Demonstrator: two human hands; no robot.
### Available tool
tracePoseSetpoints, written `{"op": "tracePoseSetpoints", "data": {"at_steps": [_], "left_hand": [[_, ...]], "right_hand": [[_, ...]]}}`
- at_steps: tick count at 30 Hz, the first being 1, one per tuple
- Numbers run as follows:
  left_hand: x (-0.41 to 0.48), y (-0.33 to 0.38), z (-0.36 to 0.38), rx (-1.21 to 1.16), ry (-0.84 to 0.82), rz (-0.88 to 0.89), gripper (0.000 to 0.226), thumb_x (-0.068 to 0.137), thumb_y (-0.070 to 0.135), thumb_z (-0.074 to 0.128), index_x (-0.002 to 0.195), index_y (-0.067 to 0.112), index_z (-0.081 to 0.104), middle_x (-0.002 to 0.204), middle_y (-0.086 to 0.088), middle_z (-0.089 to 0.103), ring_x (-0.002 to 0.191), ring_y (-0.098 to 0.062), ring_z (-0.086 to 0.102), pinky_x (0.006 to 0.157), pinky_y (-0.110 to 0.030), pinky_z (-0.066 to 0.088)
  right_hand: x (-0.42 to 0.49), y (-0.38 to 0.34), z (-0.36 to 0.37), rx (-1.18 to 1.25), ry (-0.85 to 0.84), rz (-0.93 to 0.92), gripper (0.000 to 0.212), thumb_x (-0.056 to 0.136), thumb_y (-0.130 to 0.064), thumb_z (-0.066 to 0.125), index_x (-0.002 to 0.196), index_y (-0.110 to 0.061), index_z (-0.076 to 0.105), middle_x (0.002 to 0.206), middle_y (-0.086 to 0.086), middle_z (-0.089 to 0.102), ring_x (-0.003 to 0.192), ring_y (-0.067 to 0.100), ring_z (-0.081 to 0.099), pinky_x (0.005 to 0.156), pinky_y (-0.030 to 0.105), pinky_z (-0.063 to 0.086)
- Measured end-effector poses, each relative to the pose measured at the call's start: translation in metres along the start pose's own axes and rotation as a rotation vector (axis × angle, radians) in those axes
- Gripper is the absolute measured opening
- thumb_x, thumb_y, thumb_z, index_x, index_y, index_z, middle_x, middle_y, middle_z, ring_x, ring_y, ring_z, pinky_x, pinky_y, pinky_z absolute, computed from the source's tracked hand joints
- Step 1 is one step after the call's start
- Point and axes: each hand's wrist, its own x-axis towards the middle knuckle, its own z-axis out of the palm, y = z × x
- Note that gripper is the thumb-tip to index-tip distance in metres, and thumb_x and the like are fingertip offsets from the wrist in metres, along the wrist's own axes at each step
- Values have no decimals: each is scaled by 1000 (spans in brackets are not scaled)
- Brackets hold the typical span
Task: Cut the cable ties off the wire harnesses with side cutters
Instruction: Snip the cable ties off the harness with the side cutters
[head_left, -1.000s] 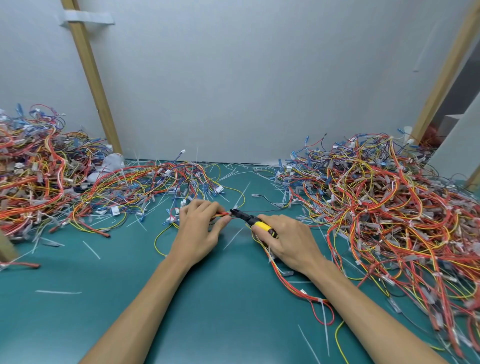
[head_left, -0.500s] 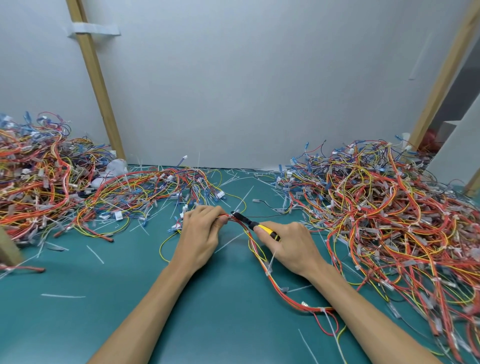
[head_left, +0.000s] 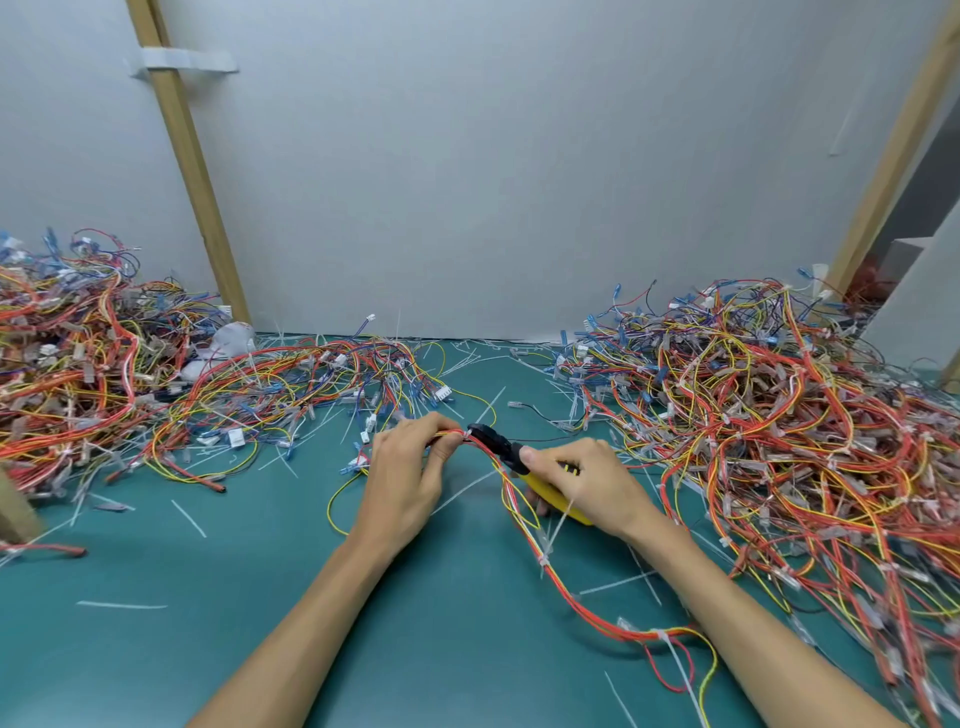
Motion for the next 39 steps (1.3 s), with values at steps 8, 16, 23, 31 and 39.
{"op": "tracePoseSetpoints", "data": {"at_steps": [8, 16, 23, 31, 39], "left_hand": [[0, 0, 3, -107, -28, -55, 10, 96, 26, 58, 87, 25, 62, 76, 19, 69, 68, -6, 63, 65, -20, 45], [-1, -2, 1, -78, -137, -62, 26, 101, 26, 46, 77, 19, 54, 60, 4, 60, 51, -13, 48, 60, -29, 37], [5, -2, -9, -23, -318, -32, 26, 102, 24, 46, 76, 22, 48, 59, 6, 53, 53, -10, 42, 60, -28, 33], [2, 0, -7, 41, -291, 32, 23, 101, 28, 46, 83, 15, 52, 62, 8, 51, 61, -17, 43, 67, -34, 33], [1, -6, -7, 21, -211, -38, 20, 100, 27, 50, 83, 18, 56, 62, 6, 57, 63, -22, 51, 66, -35, 36]], "right_hand": [[3, 1, -12, 500, -289, 163, 46, 100, -39, 47, 75, -8, 71, 79, 21, 70, 61, 27, 64, 64, 28, 51], [6, 8, -7, 299, -237, 156, 70, 87, -69, 49, 75, -3, 71, 78, 14, 74, 65, 21, 66, 66, 18, 44], [4, 1, -18, 437, -392, 231, 64, 95, -55, 46, 96, 6, 66, 91, 18, 71, 77, 25, 66, 75, 25, 50], [-2, -9, -26, 532, -508, 278, 54, 97, -44, 49, 112, 7, 60, 103, 20, 64, 89, 26, 60, 90, 36, 45], [-2, -10, -19, 392, -356, 283, 45, 90, -51, 57, 76, -10, 69, 82, 12, 69, 73, 22, 58, 74, 35, 44]]}}
